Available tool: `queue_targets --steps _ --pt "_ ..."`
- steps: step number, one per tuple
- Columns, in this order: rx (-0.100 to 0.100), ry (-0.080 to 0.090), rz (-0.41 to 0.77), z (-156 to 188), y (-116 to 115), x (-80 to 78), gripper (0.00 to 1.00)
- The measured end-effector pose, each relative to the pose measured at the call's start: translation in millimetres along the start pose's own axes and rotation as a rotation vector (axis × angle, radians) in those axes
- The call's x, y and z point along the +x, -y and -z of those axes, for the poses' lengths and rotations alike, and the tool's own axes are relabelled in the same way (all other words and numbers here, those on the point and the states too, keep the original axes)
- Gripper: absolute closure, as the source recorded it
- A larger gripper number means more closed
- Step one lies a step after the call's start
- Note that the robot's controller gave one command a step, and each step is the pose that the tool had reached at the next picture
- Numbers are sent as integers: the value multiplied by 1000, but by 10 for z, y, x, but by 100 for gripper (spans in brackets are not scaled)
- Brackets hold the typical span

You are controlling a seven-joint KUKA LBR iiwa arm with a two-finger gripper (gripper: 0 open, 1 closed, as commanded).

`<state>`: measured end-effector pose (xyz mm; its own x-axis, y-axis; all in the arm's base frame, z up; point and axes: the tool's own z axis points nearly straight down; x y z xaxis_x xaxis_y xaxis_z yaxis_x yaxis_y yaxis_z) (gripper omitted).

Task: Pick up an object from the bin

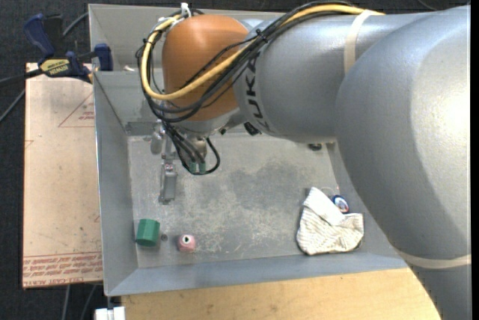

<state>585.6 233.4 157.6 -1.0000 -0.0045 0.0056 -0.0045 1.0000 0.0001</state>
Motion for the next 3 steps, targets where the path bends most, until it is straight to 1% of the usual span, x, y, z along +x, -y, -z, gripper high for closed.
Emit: queue_targets --steps 1,2,3 --pt "-1 6 -5 50 15 -18 0" --pt "2 -8 80 -875 -164 484 0" --pt "-2 9 180 -871 -81 262 100"
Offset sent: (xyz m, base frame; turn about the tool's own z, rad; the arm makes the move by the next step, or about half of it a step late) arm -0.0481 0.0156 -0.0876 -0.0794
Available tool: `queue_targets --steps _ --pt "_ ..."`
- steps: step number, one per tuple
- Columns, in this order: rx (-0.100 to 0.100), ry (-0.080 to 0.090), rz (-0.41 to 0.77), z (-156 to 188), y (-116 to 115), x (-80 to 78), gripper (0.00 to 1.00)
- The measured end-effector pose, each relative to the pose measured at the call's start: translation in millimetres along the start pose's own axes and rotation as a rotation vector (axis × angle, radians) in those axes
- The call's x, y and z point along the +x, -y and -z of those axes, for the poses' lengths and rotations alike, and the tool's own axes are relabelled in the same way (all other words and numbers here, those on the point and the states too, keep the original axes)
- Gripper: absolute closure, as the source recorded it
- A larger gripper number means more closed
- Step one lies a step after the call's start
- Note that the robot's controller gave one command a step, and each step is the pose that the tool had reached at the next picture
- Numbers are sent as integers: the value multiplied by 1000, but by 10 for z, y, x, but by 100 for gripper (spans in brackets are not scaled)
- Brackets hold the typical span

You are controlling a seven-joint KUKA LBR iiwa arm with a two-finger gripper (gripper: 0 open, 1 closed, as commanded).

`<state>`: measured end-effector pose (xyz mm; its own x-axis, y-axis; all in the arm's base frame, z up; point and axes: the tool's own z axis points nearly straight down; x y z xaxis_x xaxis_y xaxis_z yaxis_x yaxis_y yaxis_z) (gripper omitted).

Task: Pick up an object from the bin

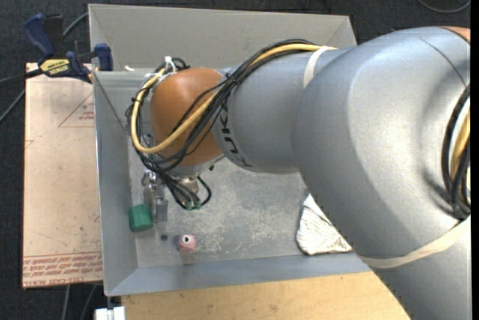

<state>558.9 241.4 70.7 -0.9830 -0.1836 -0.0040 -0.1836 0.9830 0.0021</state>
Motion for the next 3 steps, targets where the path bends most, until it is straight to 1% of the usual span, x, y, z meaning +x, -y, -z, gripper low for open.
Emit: queue_targets --steps 2,3 --pt "-1 3 2 0 -5 25 100" --pt "-2 2 18 303 -37 102 0"
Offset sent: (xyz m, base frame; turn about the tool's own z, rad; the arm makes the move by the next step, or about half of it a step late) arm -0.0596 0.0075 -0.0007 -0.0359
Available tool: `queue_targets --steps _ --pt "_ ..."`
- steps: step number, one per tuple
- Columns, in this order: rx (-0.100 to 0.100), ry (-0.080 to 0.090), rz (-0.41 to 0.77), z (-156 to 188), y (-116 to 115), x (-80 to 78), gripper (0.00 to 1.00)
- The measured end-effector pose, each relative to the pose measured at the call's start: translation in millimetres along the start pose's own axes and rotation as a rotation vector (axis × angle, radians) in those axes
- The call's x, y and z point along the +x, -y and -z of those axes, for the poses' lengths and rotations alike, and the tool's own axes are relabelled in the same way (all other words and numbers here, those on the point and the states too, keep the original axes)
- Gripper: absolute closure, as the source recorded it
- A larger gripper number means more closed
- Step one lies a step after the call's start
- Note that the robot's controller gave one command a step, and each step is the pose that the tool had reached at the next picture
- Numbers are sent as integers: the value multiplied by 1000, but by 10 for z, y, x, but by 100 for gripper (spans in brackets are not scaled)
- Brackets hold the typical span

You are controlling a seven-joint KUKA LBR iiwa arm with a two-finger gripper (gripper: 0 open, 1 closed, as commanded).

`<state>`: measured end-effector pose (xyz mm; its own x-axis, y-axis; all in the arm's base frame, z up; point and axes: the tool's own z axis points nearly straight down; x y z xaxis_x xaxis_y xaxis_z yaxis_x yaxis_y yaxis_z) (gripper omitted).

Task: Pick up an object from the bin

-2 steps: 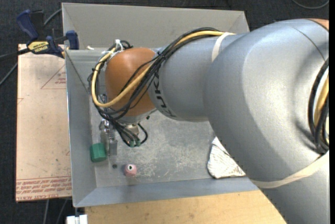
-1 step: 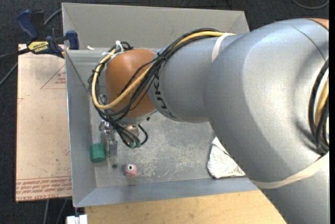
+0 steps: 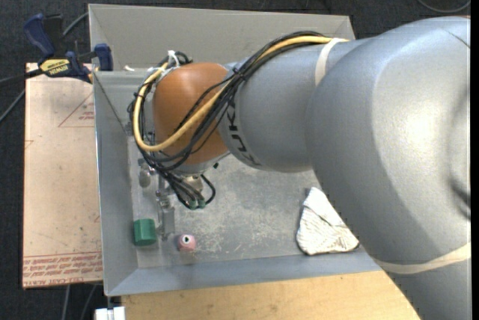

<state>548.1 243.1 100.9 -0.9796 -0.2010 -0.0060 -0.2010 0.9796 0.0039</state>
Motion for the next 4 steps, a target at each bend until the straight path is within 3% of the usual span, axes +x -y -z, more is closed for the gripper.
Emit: queue_targets --steps 1,2,3,4 --pt "0 0 0 0 0 0 0" --pt "-1 2 -61 -311 -22 531 0" --pt "-1 2 -24 -307 -81 450 0" --pt "-3 4 -82 -308 -94 426 100"
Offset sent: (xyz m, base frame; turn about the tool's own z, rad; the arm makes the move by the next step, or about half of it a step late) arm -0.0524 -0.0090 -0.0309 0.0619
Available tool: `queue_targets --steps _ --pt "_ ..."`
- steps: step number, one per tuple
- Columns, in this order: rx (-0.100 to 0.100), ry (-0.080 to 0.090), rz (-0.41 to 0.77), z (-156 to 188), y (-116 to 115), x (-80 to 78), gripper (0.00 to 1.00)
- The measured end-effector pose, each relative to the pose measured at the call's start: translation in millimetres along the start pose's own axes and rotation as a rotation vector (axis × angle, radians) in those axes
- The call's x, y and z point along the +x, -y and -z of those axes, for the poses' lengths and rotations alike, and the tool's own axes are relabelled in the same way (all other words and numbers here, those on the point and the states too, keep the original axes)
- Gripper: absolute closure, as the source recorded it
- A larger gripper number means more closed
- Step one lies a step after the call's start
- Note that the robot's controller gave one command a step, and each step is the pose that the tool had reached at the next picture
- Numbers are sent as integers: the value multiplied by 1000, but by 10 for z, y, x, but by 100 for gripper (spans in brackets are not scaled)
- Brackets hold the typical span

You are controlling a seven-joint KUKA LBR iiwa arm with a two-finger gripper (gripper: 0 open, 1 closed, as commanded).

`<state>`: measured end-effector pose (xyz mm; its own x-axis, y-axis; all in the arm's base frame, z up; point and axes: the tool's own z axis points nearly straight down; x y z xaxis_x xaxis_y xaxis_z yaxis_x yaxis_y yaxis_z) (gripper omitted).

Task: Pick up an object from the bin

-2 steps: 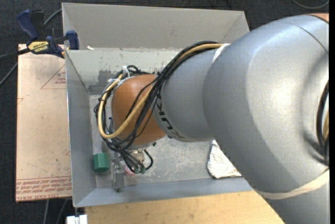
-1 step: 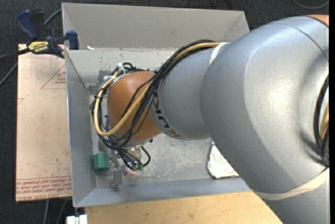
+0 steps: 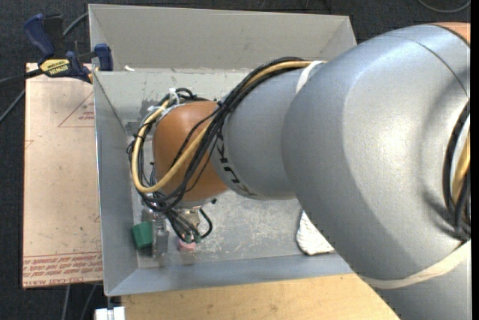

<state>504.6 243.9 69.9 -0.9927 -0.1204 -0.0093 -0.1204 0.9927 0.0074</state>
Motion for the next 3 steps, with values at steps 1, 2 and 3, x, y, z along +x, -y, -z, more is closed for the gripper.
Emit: queue_targets --steps 1,2,3 --pt "0 0 0 0 0 0 100" --pt "-1 2 30 1135 -32 61 100" --pt "-1 2 30 1135 -31 61 100"
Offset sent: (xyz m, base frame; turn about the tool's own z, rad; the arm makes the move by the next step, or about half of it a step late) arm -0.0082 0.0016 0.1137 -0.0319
